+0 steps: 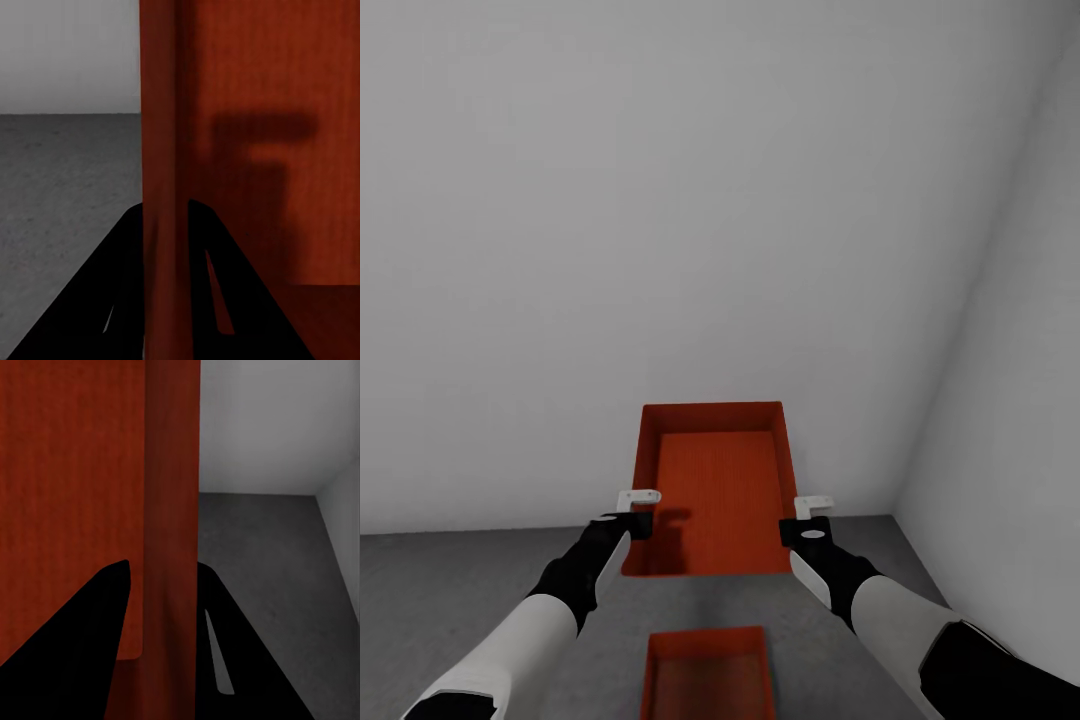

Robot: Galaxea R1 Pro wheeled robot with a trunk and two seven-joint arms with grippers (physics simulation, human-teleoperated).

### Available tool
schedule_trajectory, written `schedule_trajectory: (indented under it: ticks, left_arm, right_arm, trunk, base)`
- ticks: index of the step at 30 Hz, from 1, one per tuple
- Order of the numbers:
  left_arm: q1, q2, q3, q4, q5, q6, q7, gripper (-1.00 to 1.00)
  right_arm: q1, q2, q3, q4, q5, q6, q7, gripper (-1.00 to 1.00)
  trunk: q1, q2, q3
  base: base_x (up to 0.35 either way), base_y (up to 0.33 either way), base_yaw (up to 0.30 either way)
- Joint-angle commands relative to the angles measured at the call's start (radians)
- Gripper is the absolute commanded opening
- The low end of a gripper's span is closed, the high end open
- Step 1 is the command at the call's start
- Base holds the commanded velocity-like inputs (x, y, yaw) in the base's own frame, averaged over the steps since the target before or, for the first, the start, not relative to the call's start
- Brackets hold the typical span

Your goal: Move the two storage containers from the living room to the garage. In the garage, place one container on the floor and stack the other container on top of it (either order is fine).

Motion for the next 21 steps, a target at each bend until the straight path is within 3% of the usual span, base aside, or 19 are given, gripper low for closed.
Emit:
schedule_trajectory:
  ticks: [1,21]
  left_arm:
    - [0.0,-0.008,-0.003,0.0,0.006,0.006,0.012,-1.0]
    - [0.001,-0.008,-0.003,0.0,0.006,0.006,0.012,-1.0]
  right_arm:
    - [-0.002,0.0,-0.022,-0.011,0.024,0.009,-0.077,-1.0]
    - [-0.002,0.0,-0.023,-0.011,0.023,0.009,-0.075,-1.0]
  trunk:
    - [0.001,-0.002,-0.002]
    - [0.001,-0.002,-0.002]
  base:
    - [0.025,-0.028,0.0]
    - [0.002,-0.003,0.0]
